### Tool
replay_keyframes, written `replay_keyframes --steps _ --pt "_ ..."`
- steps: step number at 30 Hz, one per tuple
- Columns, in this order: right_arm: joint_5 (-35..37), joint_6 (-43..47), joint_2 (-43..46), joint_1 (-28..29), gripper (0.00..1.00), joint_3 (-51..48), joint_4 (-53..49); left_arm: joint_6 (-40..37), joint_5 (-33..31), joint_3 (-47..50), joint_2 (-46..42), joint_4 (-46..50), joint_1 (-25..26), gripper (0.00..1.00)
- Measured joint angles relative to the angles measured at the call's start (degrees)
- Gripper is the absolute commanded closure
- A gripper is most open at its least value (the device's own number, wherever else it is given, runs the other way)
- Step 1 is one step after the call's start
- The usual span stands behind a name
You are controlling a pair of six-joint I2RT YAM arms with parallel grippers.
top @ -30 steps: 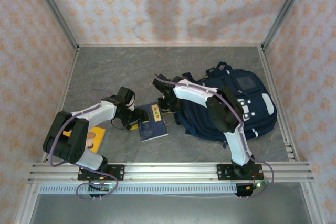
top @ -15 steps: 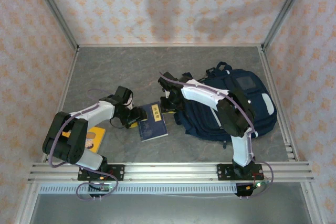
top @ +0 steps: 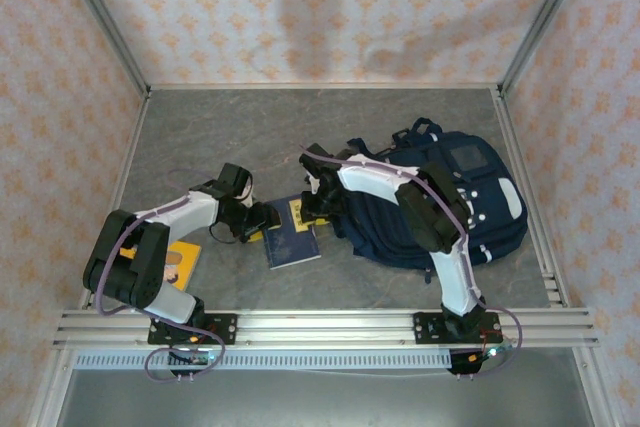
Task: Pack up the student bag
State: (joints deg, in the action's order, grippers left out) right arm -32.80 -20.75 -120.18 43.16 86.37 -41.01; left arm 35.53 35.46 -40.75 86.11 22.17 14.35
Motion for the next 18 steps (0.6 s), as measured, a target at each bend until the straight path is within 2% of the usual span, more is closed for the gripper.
replay_keyframes --steps 5,12,18 --pt "-0.9 0.1 -0.2 -0.2 0.76 0.0 0.2 0.9 1.7 0.9 -1.8 -1.9 -0.2 0.43" --pt "-0.9 0.0 -0.2 -0.3 0.77 0.0 0.1 4.1 2.6 4.3 -10.1 -5.2 -0.3 0.44" --pt "-1.0 0.0 -0.2 -0.4 0.77 -0.1 0.2 7.2 5.0 7.5 -11.8 -11.5 -0.2 0.57"
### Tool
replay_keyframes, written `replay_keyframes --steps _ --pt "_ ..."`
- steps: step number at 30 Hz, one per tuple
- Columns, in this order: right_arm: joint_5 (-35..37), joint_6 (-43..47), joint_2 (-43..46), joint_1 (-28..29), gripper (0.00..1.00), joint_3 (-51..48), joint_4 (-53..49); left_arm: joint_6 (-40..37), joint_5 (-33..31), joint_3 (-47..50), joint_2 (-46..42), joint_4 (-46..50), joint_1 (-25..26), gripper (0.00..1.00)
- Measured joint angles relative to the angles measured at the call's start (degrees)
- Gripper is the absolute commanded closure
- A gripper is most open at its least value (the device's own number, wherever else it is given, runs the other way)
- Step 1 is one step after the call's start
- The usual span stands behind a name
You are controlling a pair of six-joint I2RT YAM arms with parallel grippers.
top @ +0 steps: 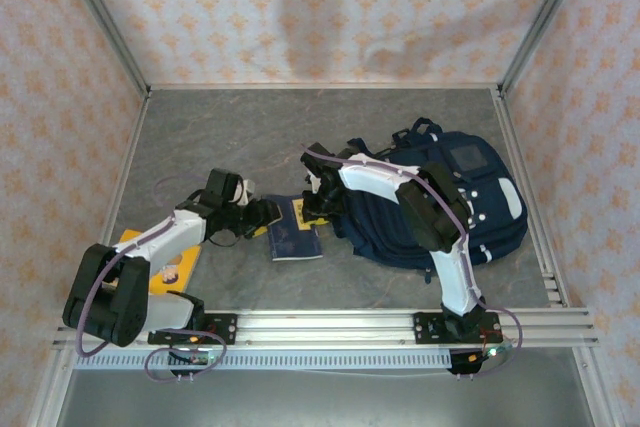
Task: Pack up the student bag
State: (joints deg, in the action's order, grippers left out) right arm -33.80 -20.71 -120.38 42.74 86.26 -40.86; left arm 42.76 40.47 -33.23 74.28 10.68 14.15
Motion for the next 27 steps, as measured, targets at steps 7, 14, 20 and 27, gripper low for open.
replay_keyframes --steps 7,14,20,27 --pt "-0.1 0.0 0.2 0.0 0.77 -0.4 0.4 2.7 1.4 1.9 1.6 -5.9 0.0 0.62" --pt "-0.1 -0.3 0.7 0.0 0.76 -1.4 1.5 3.8 2.0 1.9 6.9 -9.3 0.3 0.64" --pt "0.0 -1.2 1.8 -0.1 0.76 -3.1 3.3 3.8 2.4 1.4 10.3 -11.1 1.9 0.98" --pt "4.4 -1.8 6.8 -0.8 0.71 -5.7 3.0 -1.0 1.8 -5.4 2.7 -1.1 2.3 1.0"
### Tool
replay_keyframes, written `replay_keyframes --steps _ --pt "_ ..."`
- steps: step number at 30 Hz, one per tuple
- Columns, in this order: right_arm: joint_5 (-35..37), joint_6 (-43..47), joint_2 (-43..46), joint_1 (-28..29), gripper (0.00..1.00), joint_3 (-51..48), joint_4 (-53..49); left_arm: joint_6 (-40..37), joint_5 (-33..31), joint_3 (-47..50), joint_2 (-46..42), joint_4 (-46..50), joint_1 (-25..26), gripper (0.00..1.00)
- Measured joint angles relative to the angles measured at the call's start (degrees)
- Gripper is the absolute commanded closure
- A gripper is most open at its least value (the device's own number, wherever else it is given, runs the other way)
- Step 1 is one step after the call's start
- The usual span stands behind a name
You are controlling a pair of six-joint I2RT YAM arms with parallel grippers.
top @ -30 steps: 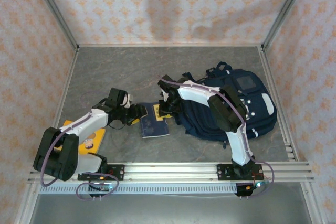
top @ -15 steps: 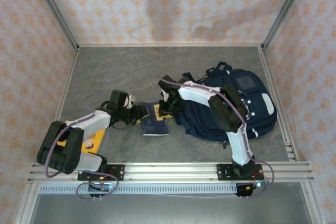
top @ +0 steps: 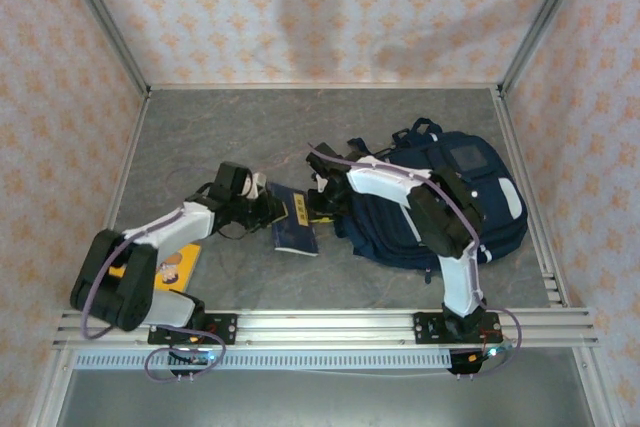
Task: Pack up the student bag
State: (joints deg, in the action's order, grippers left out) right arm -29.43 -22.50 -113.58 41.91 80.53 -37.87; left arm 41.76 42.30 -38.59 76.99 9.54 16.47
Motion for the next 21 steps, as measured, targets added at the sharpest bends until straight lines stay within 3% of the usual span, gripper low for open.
replay_keyframes --steps 5,10,14,21 --pt "3.7 0.4 8.7 -2.5 0.52 -2.0 -0.6 -2.7 -0.6 -5.3 -7.2 5.0 -0.1 1.0" --pt "3.6 1.1 27.5 -7.4 0.3 -6.7 3.8 -2.2 -0.3 -7.1 -14.4 7.5 0.0 1.0" --pt "-1.2 0.2 39.2 -11.5 0.27 -10.6 11.1 -1.0 1.6 -8.5 -18.4 6.9 0.1 1.0" --pt "-11.0 -2.6 41.4 -11.8 0.24 -17.9 20.2 0.6 7.3 -13.3 -19.3 3.2 2.5 1.0"
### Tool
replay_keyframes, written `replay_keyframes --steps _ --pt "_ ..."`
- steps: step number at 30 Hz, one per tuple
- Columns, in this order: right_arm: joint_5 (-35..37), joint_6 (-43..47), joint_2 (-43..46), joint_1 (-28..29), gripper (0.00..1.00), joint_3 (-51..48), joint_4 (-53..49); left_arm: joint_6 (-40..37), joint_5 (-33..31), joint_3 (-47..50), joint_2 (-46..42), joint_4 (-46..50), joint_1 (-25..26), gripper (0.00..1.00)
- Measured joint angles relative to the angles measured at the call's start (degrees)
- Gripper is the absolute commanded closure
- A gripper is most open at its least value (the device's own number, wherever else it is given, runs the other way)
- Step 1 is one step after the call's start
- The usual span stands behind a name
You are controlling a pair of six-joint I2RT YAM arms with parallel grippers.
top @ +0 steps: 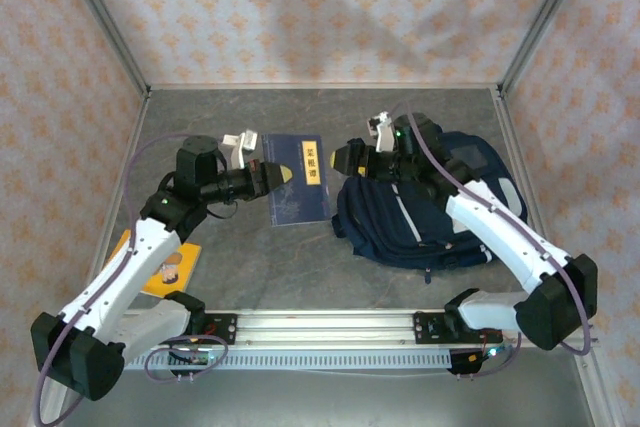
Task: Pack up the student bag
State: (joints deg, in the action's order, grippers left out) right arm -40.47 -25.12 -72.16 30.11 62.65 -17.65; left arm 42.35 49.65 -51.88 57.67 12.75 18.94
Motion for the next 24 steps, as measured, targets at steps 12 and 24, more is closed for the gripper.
replay_keyframes --steps 12,24 --pt "-15.8 -10.5 0.1 -1.3 0.27 -7.4 17.9 1.5 6.0 -5.1 0.4 -2.8 2.5 1.0" --pt "-9.6 -4.7 10.0 -2.2 0.19 -6.3 7.9 -3.0 4.8 -6.9 1.8 4.5 2.5 1.0"
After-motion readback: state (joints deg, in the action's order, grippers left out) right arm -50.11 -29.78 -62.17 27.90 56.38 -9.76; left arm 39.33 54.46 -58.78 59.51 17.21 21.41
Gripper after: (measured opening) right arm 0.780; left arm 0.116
